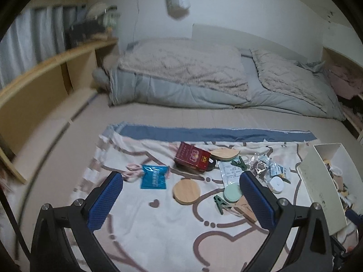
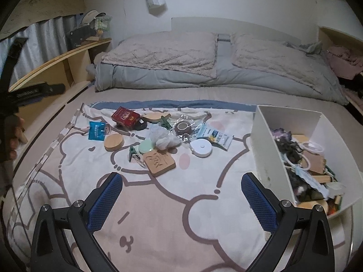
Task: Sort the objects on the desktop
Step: 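Close the left gripper on the round wooden coaster while the right tool approaches the green clothespin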
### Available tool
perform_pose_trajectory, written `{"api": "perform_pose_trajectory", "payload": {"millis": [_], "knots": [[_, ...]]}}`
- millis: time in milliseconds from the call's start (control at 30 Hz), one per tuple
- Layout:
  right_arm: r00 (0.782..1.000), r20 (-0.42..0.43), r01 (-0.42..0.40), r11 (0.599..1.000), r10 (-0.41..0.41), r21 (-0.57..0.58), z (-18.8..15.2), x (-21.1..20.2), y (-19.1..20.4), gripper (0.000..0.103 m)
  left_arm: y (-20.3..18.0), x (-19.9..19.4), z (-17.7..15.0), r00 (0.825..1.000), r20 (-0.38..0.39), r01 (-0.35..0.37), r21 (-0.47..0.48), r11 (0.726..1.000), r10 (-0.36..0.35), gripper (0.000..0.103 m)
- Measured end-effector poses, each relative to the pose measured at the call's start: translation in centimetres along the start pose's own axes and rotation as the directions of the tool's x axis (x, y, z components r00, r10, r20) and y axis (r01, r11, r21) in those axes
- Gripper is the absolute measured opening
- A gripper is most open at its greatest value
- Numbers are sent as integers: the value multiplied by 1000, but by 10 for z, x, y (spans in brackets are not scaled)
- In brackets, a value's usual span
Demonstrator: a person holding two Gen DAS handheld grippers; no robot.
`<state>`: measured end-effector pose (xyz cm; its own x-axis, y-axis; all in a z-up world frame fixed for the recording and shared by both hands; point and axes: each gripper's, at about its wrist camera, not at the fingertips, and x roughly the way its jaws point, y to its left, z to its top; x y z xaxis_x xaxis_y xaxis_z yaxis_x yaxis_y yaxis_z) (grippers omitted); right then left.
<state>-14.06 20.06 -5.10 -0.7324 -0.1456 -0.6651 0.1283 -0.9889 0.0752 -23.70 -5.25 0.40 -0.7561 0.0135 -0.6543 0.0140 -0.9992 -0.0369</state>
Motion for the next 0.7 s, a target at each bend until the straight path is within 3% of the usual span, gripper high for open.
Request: {"api": "perform_pose_trajectory", "payload": {"millis": [467,700], "knots": [[998,-57,-17,999,16,-27,9,87,8,103,15,115,-14,990,-141,-11,-103,995,-3,96],[994,-104,-29,998,24,-50,10,133,23,103,11,154,-29,980,-198,-17,-80,997,0,90]]}}
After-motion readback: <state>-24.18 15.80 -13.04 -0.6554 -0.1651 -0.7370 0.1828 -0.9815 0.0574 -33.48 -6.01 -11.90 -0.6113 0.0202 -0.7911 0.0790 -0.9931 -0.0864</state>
